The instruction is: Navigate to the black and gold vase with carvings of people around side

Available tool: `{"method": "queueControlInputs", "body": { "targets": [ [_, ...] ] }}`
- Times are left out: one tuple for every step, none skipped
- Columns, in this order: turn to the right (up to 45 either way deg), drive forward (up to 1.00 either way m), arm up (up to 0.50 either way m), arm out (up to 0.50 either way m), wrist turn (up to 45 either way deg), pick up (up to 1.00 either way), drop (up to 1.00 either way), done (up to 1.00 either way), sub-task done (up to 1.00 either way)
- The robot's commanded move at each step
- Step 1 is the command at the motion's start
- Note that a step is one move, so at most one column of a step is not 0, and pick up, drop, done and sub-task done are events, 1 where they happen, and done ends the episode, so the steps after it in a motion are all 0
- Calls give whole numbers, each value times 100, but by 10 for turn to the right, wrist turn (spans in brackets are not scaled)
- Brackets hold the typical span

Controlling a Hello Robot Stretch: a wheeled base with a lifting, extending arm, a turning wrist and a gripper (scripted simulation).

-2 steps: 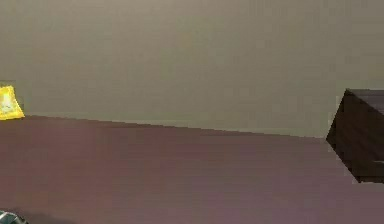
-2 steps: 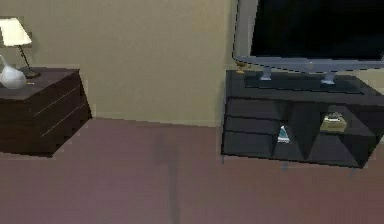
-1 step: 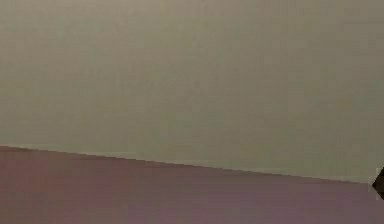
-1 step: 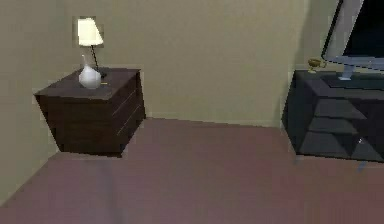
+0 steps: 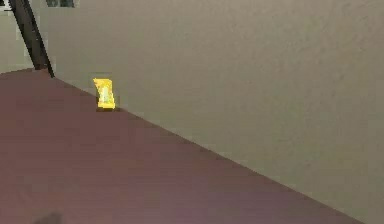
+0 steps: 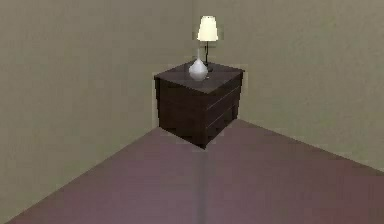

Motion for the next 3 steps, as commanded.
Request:
{"method": "queueControlInputs", "body": {
  "targets": [
    [0,45,0,0,0,0,0,0,0],
    [-450,0,0,0,0,0,0,0,0],
    [-30,0,0,0,0,0,0,0,0]
  ]
}}
